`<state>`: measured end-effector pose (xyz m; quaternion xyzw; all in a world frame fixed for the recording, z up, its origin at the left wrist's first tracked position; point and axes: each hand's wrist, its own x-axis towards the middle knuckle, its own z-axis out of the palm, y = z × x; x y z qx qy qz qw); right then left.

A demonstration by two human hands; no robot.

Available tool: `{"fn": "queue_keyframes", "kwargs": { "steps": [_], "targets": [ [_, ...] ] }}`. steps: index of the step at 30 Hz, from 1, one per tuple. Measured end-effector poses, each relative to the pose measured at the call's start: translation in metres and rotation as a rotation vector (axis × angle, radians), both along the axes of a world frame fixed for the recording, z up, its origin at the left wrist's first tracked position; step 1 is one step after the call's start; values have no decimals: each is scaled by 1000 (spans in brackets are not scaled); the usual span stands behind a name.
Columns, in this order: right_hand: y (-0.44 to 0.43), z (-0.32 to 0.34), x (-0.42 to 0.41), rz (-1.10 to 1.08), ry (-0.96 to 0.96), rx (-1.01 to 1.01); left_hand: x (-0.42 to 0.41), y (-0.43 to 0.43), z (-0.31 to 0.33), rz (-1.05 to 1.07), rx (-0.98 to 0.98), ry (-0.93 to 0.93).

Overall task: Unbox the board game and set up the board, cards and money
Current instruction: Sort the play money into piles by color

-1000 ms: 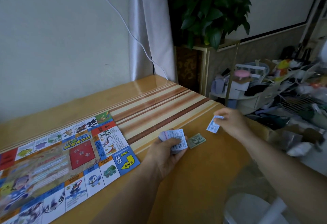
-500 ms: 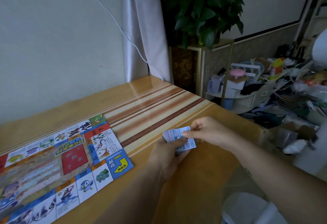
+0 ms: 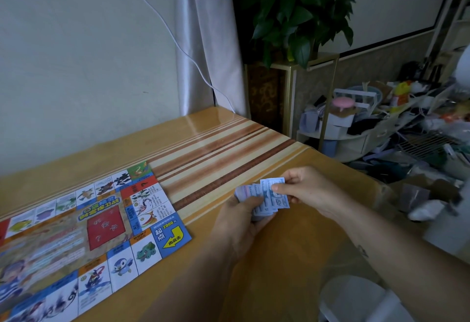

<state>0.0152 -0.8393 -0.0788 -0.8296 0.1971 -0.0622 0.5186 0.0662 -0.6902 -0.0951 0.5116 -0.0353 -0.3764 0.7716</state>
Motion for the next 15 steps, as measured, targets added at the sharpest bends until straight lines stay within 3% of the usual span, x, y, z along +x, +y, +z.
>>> {"fn": "queue_keyframes", "kwargs": {
  "steps": [7, 12, 15],
  "targets": [
    [1, -1, 0, 25, 6, 94, 2, -3, -2, 40, 117, -63],
    [-1, -4, 0, 28, 16, 92, 3, 0, 1, 15, 31, 18],
    [1, -4, 1, 42, 26, 126, 4, 1, 0, 35, 73, -23]
  ]
}}
